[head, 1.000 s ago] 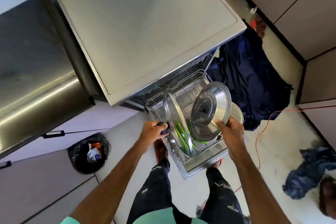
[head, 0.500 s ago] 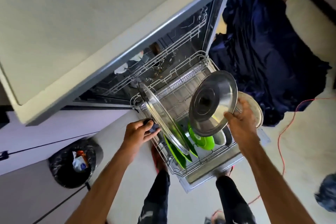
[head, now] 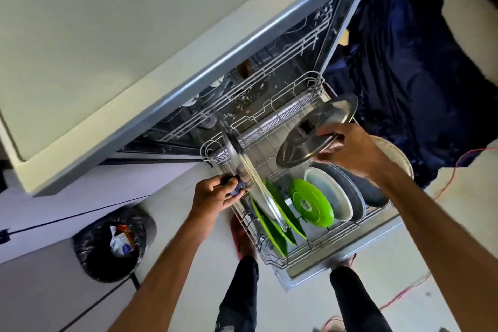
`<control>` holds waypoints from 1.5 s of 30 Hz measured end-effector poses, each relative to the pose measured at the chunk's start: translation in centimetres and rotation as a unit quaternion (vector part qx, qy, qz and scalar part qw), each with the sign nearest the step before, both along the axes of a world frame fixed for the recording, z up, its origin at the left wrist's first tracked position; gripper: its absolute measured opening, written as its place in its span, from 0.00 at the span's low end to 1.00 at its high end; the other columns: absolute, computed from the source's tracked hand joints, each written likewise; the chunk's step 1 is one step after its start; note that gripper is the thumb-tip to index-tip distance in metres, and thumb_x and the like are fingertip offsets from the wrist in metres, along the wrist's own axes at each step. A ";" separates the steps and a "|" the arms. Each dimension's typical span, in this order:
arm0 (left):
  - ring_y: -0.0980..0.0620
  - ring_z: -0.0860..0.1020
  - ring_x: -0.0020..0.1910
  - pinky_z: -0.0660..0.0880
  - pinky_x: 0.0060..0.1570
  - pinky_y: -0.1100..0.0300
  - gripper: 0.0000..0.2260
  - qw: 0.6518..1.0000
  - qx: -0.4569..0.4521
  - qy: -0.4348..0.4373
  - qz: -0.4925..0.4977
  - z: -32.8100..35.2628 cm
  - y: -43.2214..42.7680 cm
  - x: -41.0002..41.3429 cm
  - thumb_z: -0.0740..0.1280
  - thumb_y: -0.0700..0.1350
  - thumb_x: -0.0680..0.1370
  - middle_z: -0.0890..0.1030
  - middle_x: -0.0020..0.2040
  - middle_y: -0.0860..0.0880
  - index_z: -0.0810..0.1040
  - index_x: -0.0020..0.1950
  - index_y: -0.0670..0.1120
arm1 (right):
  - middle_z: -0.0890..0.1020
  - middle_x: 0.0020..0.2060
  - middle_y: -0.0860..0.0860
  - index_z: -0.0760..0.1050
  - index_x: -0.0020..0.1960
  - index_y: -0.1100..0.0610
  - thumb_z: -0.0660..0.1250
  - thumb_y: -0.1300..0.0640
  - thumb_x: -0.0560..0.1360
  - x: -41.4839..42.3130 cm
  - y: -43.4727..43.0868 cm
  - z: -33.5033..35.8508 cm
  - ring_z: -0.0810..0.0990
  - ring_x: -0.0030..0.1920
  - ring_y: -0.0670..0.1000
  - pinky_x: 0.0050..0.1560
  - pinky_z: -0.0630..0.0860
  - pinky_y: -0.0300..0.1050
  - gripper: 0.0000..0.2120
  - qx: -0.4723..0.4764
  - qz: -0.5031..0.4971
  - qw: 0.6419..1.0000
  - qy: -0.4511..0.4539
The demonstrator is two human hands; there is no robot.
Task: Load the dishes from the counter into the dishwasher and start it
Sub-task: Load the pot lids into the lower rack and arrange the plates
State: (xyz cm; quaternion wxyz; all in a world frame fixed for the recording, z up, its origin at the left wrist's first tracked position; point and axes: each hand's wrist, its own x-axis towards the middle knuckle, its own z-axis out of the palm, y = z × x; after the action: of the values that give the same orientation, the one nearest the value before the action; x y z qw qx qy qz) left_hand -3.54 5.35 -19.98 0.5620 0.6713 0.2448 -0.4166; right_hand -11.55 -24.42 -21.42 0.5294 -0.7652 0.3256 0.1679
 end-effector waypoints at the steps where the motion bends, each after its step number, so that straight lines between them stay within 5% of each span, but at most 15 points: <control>1: 0.37 0.85 0.52 0.82 0.54 0.52 0.04 1.000 0.000 -0.003 -0.003 -0.2 0.3 0.2 0.68 0.34 0.79 0.85 0.49 0.35 0.83 0.51 0.38 | 0.85 0.44 0.50 0.81 0.58 0.56 0.77 0.71 0.66 0.5 0.1 0.0 0.85 0.45 0.51 0.51 0.83 0.48 0.23 -0.039 0.027 0.999 -0.006; 6: 0.36 0.84 0.54 0.82 0.54 0.54 0.05 1.000 -0.006 -0.010 -0.012 -0.7 1.3 0.9 0.68 0.33 0.79 0.84 0.50 0.34 0.81 0.54 0.35 | 0.84 0.45 0.57 0.83 0.56 0.59 0.69 0.77 0.65 1.9 -0.1 -0.6 0.77 0.36 0.50 0.42 0.70 0.33 0.24 -0.239 0.075 0.958 -0.141; 10: 0.35 0.83 0.55 0.81 0.55 0.53 0.08 1.000 -0.015 -0.012 -0.024 -1.2 1.9 1.2 0.67 0.31 0.79 0.83 0.52 0.30 0.78 0.56 0.30 | 0.85 0.46 0.56 0.83 0.61 0.53 0.71 0.65 0.74 2.8 -0.7 0.0 0.79 0.36 0.49 0.43 0.78 0.43 0.18 -0.291 0.122 0.933 -0.173; 14: 0.34 0.82 0.57 0.80 0.57 0.50 0.09 0.999 -0.019 -0.020 -0.039 -1.8 2.1 1.5 0.68 0.32 0.79 0.83 0.53 0.31 0.78 0.58 0.30 | 0.87 0.46 0.54 0.79 0.63 0.40 0.57 0.40 0.78 4.3 -1.8 2.0 0.84 0.39 0.56 0.41 0.82 0.50 0.19 -0.412 0.172 0.892 -0.071; 19: 0.35 0.83 0.56 0.80 0.60 0.46 0.10 0.999 -0.021 -0.018 -0.043 -2.4 2.3 1.8 0.71 0.34 0.77 0.83 0.53 0.33 0.79 0.58 0.33 | 0.74 0.32 0.55 0.81 0.55 0.53 0.61 0.40 0.81 6.3 -3.2 4.3 0.73 0.32 0.55 0.33 0.66 0.43 0.18 -0.524 0.226 0.821 0.034; 23: 0.34 0.83 0.56 0.80 0.59 0.46 0.12 0.999 -0.014 -0.013 -0.027 -2.7 2.0 1.9 0.71 0.33 0.77 0.83 0.54 0.33 0.79 0.59 0.33 | 0.78 0.39 0.58 0.78 0.52 0.58 0.66 0.47 0.79 7.0 -4.0 4.8 0.79 0.42 0.59 0.42 0.67 0.48 0.13 -0.547 0.233 0.795 0.118; 28: 0.36 0.83 0.55 0.81 0.57 0.47 0.11 1.000 -0.003 -0.007 -0.016 -3.0 1.6 2.0 0.71 0.33 0.77 0.84 0.54 0.34 0.80 0.59 0.33 | 0.68 0.29 0.52 0.71 0.37 0.56 0.69 0.52 0.77 7.0 -5.1 3.3 0.71 0.34 0.53 0.42 0.68 0.48 0.13 -0.545 0.234 0.791 0.150; 33: 0.36 0.84 0.54 0.82 0.54 0.52 0.11 0.999 0.000 -0.023 -0.027 -3.2 0.8 1.9 0.70 0.33 0.77 0.83 0.54 0.34 0.78 0.60 0.32 | 0.80 0.52 0.62 0.80 0.57 0.60 0.71 0.53 0.76 6.3 -7.6 1.3 0.79 0.54 0.65 0.47 0.74 0.53 0.14 -0.494 0.175 0.835 0.165; 36: 0.36 0.83 0.56 0.82 0.54 0.51 0.11 0.999 -0.008 -0.021 -0.035 -3.8 0.0 1.7 0.70 0.32 0.77 0.83 0.55 0.34 0.78 0.59 0.32 | 0.77 0.58 0.67 0.76 0.62 0.64 0.66 0.58 0.78 5.9 -9.0 -0.6 0.79 0.57 0.69 0.53 0.77 0.58 0.15 -0.448 0.097 0.874 0.163; 45: 0.37 0.84 0.55 0.81 0.56 0.49 0.11 0.999 -0.023 -0.023 -0.043 -5.1 -2.5 2.5 0.70 0.32 0.77 0.84 0.55 0.34 0.79 0.60 0.33 | 0.73 0.65 0.66 0.68 0.70 0.67 0.61 0.53 0.83 6.5 -10.3 -5.1 0.73 0.65 0.65 0.64 0.70 0.57 0.22 -0.415 0.120 0.888 0.161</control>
State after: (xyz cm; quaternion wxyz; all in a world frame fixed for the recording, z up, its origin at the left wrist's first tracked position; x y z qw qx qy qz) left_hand -1.07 2.84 -25.05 0.5643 0.6774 0.1930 -0.4306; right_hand -5.03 -34.70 -26.53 0.0800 -0.9107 0.3520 0.2009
